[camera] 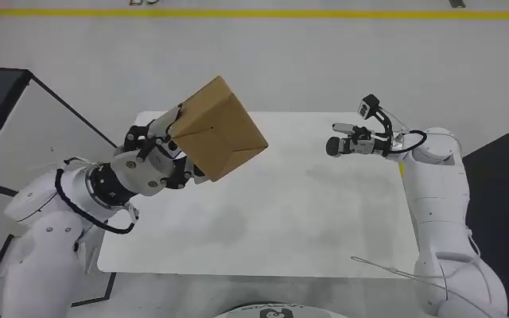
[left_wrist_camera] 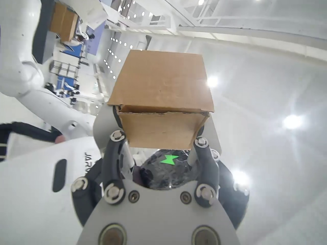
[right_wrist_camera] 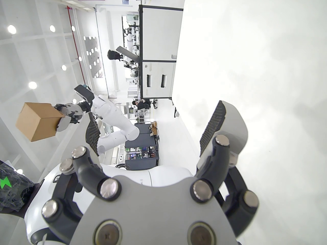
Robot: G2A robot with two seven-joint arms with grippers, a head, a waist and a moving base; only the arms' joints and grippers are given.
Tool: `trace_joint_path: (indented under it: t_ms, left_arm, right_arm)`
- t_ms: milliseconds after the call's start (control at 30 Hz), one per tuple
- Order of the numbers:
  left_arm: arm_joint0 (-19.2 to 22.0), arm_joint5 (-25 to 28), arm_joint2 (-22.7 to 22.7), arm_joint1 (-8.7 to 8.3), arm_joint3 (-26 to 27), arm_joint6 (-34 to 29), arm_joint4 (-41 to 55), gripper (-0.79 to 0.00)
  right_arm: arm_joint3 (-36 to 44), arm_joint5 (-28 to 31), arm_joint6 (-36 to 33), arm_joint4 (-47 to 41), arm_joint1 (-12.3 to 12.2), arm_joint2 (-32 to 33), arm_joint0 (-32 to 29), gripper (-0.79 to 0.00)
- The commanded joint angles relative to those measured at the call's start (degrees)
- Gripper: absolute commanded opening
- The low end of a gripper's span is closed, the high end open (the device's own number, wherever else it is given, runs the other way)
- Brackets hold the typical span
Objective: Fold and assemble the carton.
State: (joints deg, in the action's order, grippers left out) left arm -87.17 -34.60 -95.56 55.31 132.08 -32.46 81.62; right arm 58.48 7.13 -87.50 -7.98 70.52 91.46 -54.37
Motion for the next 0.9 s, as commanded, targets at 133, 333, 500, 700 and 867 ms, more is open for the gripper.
trace_joint_path:
  t_ms: [133, 333, 500, 700, 867]
  left_arm:
    - [0.3, -1.8, 0.0, -0.22, 1.2, 0.8, -2.5, -0.785]
    - [1.7, -1.4, 1.1, -1.13, 0.9, -4.4, -19.9, -0.785]
    - [3.7, 0.2, 1.1, -1.95, 0.7, -9.1, -31.4, -0.785]
    - [7.2, 0.9, 0.4, -2.83, 1.7, -12.9, -39.8, -0.785]
    - [9.8, 1.4, 0.3, -3.09, 2.2, -12.8, -41.4, -0.785]
  right_arm:
    - [0.0, 0.0, 0.0, 0.0, 0.0, 0.0, 0.0, 0.0]
    - [0.0, 0.0, 0.0, 0.0, 0.0, 0.0, 0.0, 0.0]
    - [0.0, 0.0, 0.0, 0.0, 0.0, 0.0, 0.0, 0.0]
    - [0.0, 0.0, 0.0, 0.0, 0.0, 0.0, 0.0, 0.0]
    - [0.0, 0.0, 0.0, 0.0, 0.0, 0.0, 0.0, 0.0]
